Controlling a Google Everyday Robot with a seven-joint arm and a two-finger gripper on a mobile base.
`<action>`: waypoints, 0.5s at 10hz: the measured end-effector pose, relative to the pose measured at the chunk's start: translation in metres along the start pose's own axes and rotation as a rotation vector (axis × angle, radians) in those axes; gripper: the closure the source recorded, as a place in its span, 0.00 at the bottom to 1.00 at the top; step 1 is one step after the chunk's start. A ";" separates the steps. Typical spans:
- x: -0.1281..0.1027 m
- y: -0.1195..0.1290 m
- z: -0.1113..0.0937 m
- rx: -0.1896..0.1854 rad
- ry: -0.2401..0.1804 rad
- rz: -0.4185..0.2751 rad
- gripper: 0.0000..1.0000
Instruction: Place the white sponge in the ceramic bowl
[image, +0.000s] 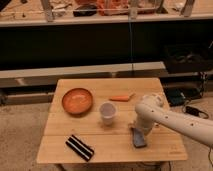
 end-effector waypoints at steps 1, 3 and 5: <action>0.000 -0.002 0.001 0.001 -0.001 -0.011 0.20; 0.002 -0.002 0.002 0.003 -0.004 -0.019 0.20; 0.005 -0.001 0.004 0.004 -0.005 -0.021 0.20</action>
